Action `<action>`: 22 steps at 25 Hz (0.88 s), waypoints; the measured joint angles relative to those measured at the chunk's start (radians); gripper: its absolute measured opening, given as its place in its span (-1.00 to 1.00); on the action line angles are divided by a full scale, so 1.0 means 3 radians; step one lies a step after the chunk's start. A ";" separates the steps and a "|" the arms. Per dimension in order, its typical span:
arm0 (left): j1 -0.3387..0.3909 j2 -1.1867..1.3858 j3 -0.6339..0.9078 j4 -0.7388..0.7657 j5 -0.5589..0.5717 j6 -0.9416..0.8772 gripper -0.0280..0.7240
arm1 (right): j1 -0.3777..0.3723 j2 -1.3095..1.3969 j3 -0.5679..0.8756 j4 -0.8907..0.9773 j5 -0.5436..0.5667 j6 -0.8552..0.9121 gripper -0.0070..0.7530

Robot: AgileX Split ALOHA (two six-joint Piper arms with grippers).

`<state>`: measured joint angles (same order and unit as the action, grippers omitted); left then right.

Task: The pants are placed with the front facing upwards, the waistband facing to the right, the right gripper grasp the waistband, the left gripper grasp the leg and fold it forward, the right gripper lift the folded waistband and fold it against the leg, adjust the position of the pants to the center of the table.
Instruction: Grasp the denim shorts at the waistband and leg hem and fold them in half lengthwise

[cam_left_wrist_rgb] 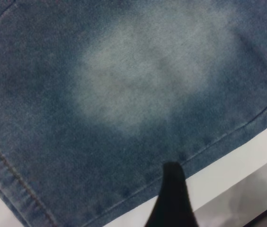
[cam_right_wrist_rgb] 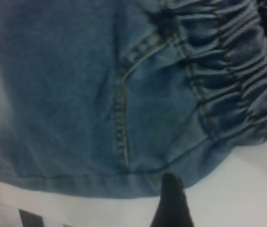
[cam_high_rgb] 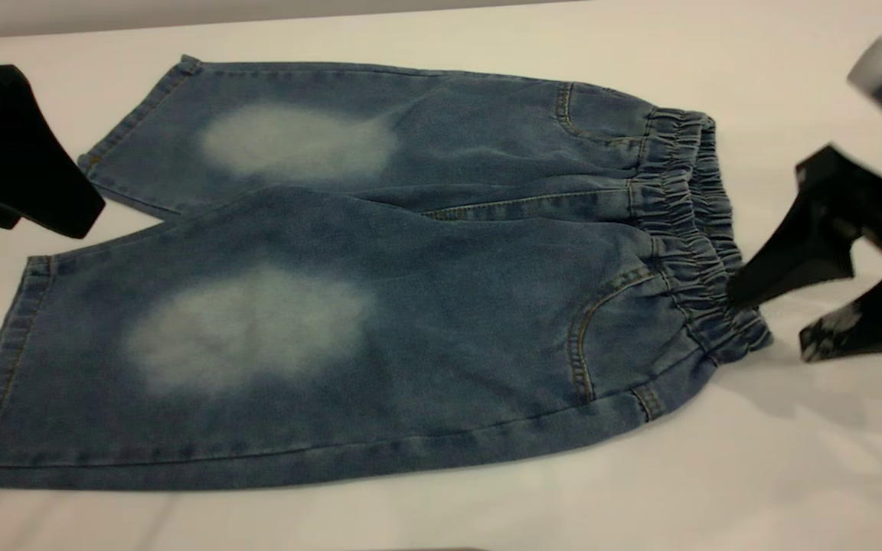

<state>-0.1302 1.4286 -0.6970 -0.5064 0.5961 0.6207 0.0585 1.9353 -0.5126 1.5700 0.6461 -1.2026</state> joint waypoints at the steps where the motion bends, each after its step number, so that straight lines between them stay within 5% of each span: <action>1: 0.0000 0.0003 0.0000 0.0000 0.0000 0.0000 0.43 | 0.0000 0.0071 -0.0004 0.0098 0.0000 -0.0112 0.32; 11: 0.0000 0.0003 0.0000 -0.0001 -0.0018 0.0008 0.43 | -0.0003 0.0578 -0.0033 0.0808 0.0271 -0.0947 0.30; 22: 0.0000 0.0003 0.0000 -0.0001 -0.0021 0.0008 0.43 | -0.0003 0.0748 -0.0320 0.0825 0.0392 -0.1035 0.16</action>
<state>-0.1302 1.4294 -0.6970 -0.5067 0.5898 0.6232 0.0577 2.1596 -0.6087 1.8175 0.7637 -1.5130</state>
